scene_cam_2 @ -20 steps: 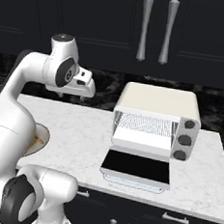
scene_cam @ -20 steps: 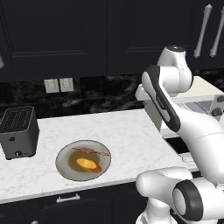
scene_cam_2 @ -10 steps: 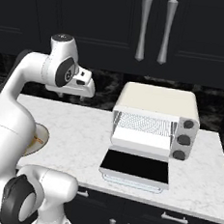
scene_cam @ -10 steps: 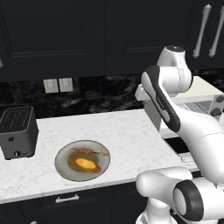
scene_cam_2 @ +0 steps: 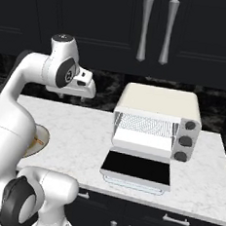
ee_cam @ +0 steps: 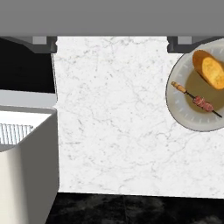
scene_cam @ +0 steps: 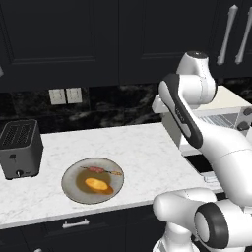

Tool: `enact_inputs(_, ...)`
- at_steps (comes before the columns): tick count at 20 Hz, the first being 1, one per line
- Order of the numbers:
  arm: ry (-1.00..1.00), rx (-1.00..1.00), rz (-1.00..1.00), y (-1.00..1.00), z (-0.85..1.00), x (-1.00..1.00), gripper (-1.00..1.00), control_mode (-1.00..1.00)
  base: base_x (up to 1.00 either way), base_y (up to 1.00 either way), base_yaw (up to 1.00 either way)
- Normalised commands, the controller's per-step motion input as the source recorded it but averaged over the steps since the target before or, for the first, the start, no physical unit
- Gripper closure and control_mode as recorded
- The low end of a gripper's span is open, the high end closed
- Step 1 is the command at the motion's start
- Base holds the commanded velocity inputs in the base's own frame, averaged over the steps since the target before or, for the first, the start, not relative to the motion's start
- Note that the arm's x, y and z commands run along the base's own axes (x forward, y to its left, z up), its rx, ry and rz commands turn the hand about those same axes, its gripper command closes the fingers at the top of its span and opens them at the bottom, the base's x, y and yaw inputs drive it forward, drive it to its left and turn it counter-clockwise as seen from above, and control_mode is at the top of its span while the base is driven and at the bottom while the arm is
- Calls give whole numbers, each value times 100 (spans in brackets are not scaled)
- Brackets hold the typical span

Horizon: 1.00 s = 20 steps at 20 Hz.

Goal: Pick up the kebab skewer and baguette bread, and place them inside the toaster oven. Close the toaster oven door and start by setting the timer.

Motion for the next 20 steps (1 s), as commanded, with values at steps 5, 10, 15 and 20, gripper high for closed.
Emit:
enact_inputs(5,0,0,0,0,0,0,-100,-100,0,0,0)
enact_inputs(10,0,-1,0,0,-6,-7,-100,-100,0,0,0)
enact_inputs(15,-18,0,7,-67,-31,-57,-100,-100,0,0,0)
enact_inputs(20,-30,0,26,-95,-20,-48,-100,-100,0,0,0)
